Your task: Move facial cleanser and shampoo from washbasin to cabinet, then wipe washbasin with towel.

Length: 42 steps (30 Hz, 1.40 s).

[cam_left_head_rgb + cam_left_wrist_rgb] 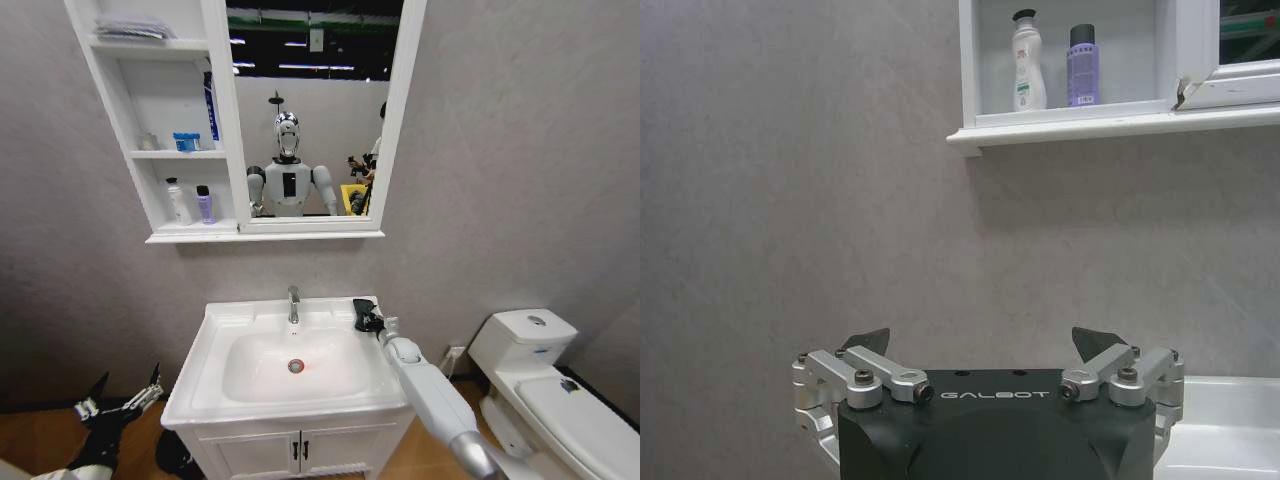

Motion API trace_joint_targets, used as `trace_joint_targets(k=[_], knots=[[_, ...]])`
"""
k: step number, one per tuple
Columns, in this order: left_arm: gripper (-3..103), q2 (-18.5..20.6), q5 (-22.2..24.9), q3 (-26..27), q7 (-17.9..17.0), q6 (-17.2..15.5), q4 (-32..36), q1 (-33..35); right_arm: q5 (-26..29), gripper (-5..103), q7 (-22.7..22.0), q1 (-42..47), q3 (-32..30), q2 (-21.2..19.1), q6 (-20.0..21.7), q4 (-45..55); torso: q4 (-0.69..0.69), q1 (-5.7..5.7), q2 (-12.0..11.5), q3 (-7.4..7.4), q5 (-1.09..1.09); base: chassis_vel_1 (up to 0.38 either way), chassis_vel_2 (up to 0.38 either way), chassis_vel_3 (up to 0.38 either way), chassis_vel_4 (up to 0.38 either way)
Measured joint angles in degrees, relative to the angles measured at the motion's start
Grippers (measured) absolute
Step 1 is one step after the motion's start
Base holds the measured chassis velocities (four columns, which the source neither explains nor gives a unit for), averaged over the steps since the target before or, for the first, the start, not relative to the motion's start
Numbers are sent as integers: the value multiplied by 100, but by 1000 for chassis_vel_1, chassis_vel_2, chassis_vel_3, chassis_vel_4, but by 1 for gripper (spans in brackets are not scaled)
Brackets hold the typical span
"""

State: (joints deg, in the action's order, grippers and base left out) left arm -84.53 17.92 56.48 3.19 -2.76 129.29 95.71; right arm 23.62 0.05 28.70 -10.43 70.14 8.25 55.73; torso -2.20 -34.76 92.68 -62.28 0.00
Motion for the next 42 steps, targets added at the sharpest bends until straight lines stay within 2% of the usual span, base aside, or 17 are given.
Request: trace_joint_targets(k=[1, 6, 10, 11, 13, 14, 17, 18, 21, 27, 42], knots=[[100, 0, 0, 0, 0, 0, 0, 0, 9, 4, -3, 58, -13, -12, 16, 100, -1, 0, 0, 0, 0, 0, 0, 0, 0], [100, 0, 0, 0, 0, 0, 0, 0, 100, 1, -158, 279, -3, -48, 95, 615, 0, 0, 0, 0, 1, 0, 0, 0, 0], [100, 0, 0, 0, 0, 0, 0, 0, 429, 1, -676, 605, 170, -60, 554, 1709, 0, 0, 0, 1, -1, 0, 0, 0, 0], [100, 0, 0, 0, 0, 0, 0, 0, 429, 1, -676, 605, 170, -60, 554, 1709, 0, 0, 0, 1, -1, 0, 0, 0, 0], [100, 0, 0, 0, 1, 0, 0, 0, 623, 1, -1035, 743, 343, -5, 928, 2220, 0, 1, 0, 1, -1, 0, 0, 0, 0], [100, 0, 0, 0, 1, 0, 0, 0, 623, 1, -1035, 743, 343, -5, 928, 2220, 0, 1, 0, 1, -1, 0, 0, 0, 0], [100, 0, 0, 0, 0, 0, 0, 0, 984, 1, -1669, 901, 644, 117, 1648, 2726, 0, 0, 0, 1, 0, 0, 0, 0, 0], [100, 0, 0, 0, 0, 0, 0, 0, 984, 1, -1669, 901, 644, 117, 1648, 2726, 0, 0, 0, 1, 0, 0, 0, 0, 0], [100, 0, 0, 0, 0, 0, 0, 0, 1066, 1, -2207, 973, 814, 217, 2124, 2826, 1, 0, 0, 0, 0, 0, 0, 0, 0], [100, 0, 0, 0, 0, 0, 0, 0, 1052, 1, -2283, 1058, 797, 183, 2357, 2640, 0, 0, 0, 0, 0, 0, 0, 0, 0], [100, 0, 0, 0, 0, 0, 0, 0, 981, 1, -2110, 1095, 574, 188, 2257, 2212, 1, 0, 0, 0, 0, 0, 0, 0, 0]])
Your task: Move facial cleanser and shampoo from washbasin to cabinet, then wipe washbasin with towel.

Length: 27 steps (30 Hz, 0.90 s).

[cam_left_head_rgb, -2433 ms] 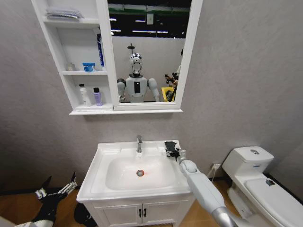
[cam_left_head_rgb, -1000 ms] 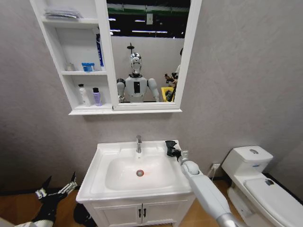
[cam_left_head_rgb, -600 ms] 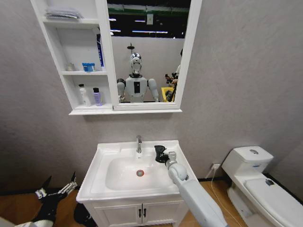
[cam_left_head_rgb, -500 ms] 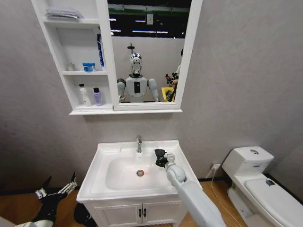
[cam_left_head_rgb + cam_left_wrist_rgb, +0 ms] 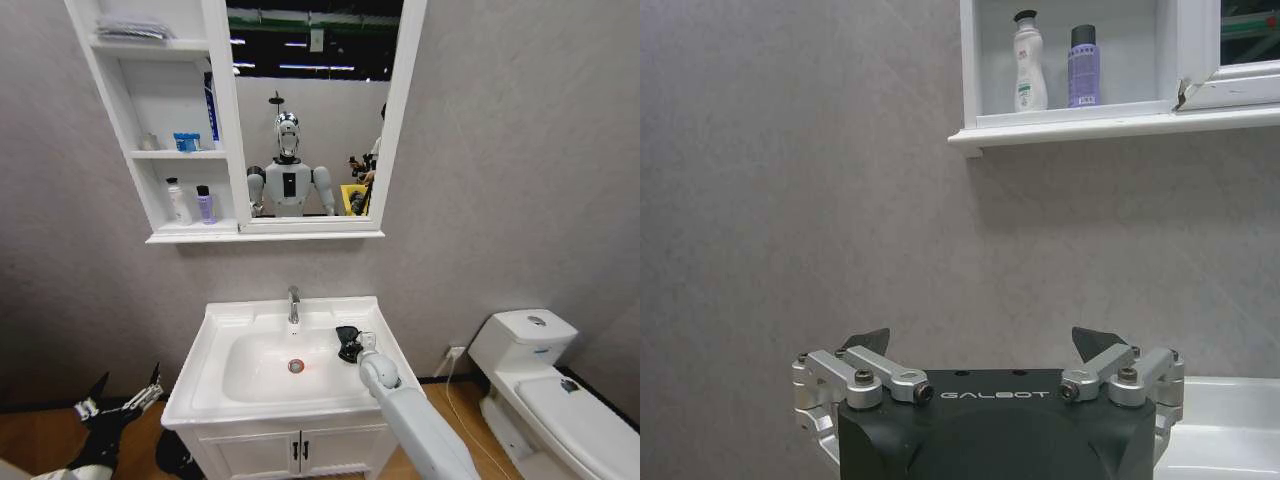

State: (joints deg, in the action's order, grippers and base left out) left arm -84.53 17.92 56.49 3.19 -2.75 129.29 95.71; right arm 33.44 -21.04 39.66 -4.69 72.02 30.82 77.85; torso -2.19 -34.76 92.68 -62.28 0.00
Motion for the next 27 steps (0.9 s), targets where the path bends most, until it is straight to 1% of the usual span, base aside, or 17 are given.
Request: trace_joint_targets(k=[7, 9, 13, 16, 25, 27], knots=[[100, 0, 0, 0, 0, 0, 0, 0, -20, 1, 101, 62, -28, 37, -11, -57, 0, 0, 0, 0, 0, 0, 0, 0, 0], [100, 0, 0, 0, 0, 0, 0, 0, -124, 1, 272, 67, -85, 120, -70, -305, 0, 0, 0, 0, 0, 0, 0, 0, 0], [100, 0, 0, 0, 0, 0, 0, 0, -195, 1, 419, 72, -105, 151, -98, -421, 0, 0, 0, 0, 0, 0, 0, 0, 0], [100, 0, 0, 0, 0, 0, 0, 0, -222, 1, 629, 122, -121, 207, -197, -502, -1, 0, 0, -1, -1, 0, 0, 0, 0], [100, 0, 0, 0, 0, 0, 0, 0, -201, 1, 894, 191, -76, 372, -315, -546, -1, 0, 0, -1, 0, 0, 0, 0, 0], [100, 0, 0, 0, 0, 0, 0, 0, -95, 1, 922, 169, -57, 430, -298, -602, -2, 0, 0, -1, -1, 0, 0, 0, 0]])
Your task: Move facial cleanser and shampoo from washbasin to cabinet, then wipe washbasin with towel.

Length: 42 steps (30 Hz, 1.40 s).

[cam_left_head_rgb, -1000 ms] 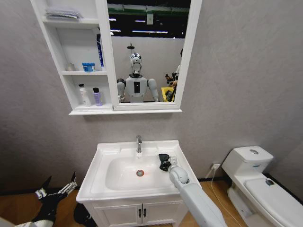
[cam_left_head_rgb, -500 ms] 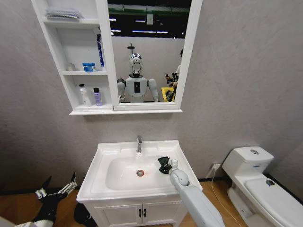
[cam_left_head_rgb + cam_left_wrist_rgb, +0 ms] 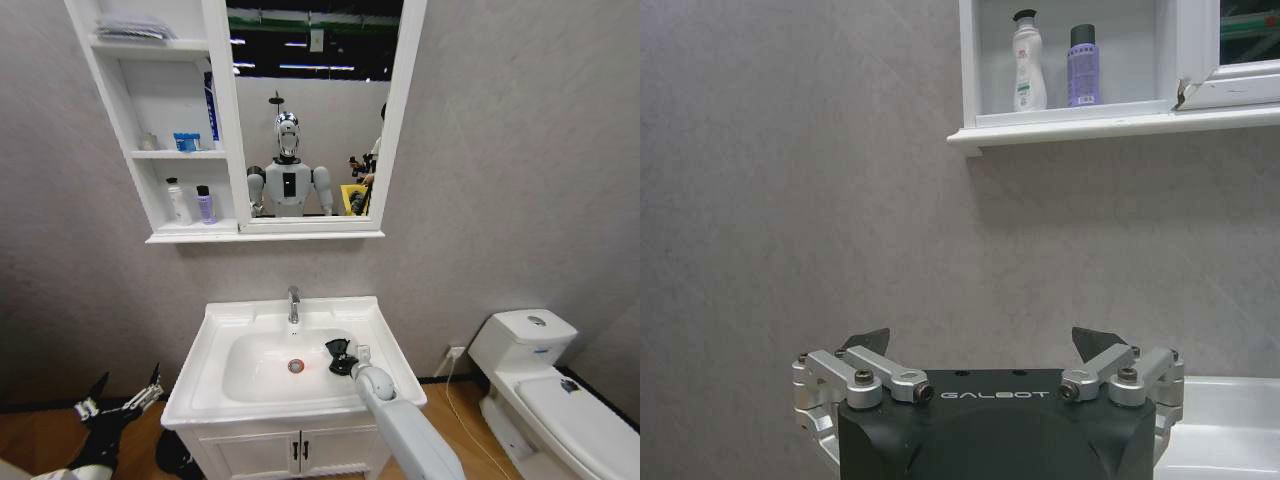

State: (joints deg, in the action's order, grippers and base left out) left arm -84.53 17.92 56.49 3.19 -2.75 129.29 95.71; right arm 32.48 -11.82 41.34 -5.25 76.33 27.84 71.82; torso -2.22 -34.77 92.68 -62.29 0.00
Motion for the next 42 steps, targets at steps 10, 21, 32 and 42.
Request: trace_joint_targets(k=[10, 21, 32, 42], knots=[[100, 0, 0, 0, 0, 0, 0, 0, 716, 1, -268, -171, 4, 203, 506, -212, 2, 0, 0, 0, 0, 0, 0, 0, 0], [100, 0, 0, 0, 0, 0, 0, 0, 540, 1, -66, -276, 46, 477, 429, -626, 1, 0, 0, 1, 0, 0, 0, 0, 0], [100, 0, 0, 0, 0, 0, 0, 0, 236, 1, 202, -471, 96, 936, 272, -1196, 1, 0, 0, 1, 0, 0, 0, 0, 0], [100, 0, 0, 0, 0, 0, 0, 0, 247, 1, 418, -643, 85, 1291, 159, -1629, 1, 0, 0, 1, 0, 0, 0, 0, 0]])
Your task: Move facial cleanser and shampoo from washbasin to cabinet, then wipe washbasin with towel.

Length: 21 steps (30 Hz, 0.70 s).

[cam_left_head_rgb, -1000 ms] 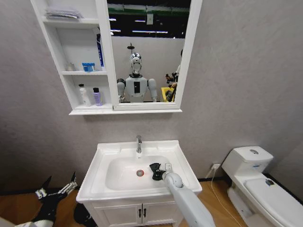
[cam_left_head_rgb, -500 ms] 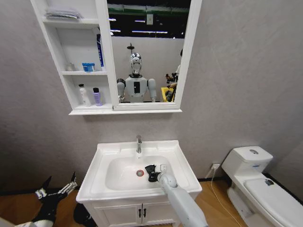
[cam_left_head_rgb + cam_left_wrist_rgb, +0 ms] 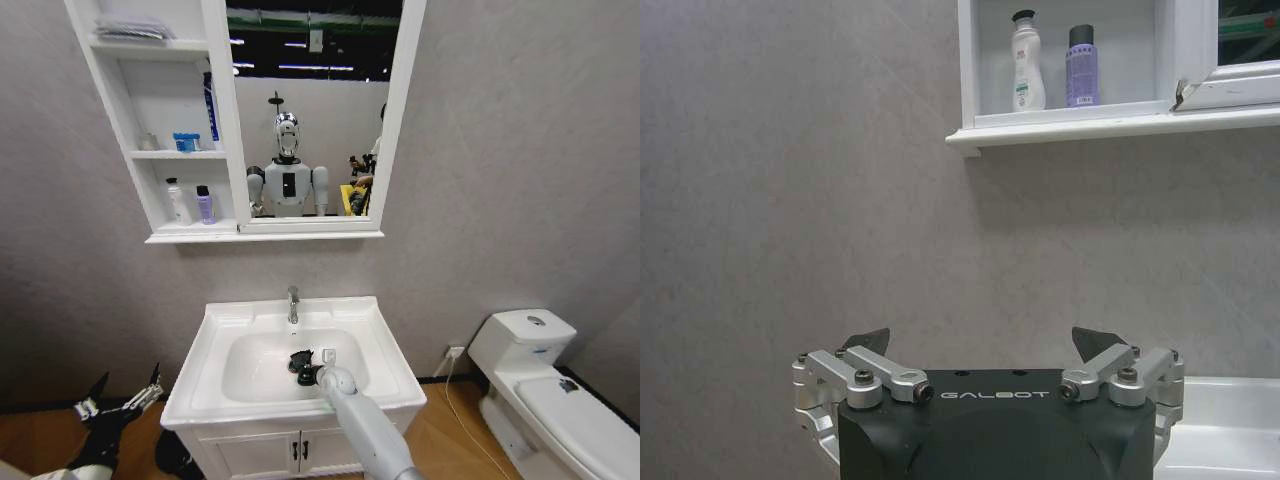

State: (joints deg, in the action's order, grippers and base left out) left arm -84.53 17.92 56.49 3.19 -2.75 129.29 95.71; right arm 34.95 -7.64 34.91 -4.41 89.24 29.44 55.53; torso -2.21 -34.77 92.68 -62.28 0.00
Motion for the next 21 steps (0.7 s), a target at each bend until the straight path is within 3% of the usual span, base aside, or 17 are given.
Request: trace_joint_targets(k=[8, 15, 21], knots=[[100, 0, 0, 0, 0, 0, 0, 0, 6, 1, 37, -27, -39, -9, -42, -91, 3, 0, 0, 0, 2, 0, 0, 0, 0], [100, 0, 0, 0, 0, 0, 0, 0, 29, 1, 34, 123, -56, -480, -73, 240, 2, 0, 0, 0, 1, 0, 0, 0, 0], [100, 0, 0, 0, 0, 0, 0, 0, -7, 1, 34, 107, -60, -532, -106, 236, 0, 0, 0, 0, -1, 0, 0, 0, 0]])
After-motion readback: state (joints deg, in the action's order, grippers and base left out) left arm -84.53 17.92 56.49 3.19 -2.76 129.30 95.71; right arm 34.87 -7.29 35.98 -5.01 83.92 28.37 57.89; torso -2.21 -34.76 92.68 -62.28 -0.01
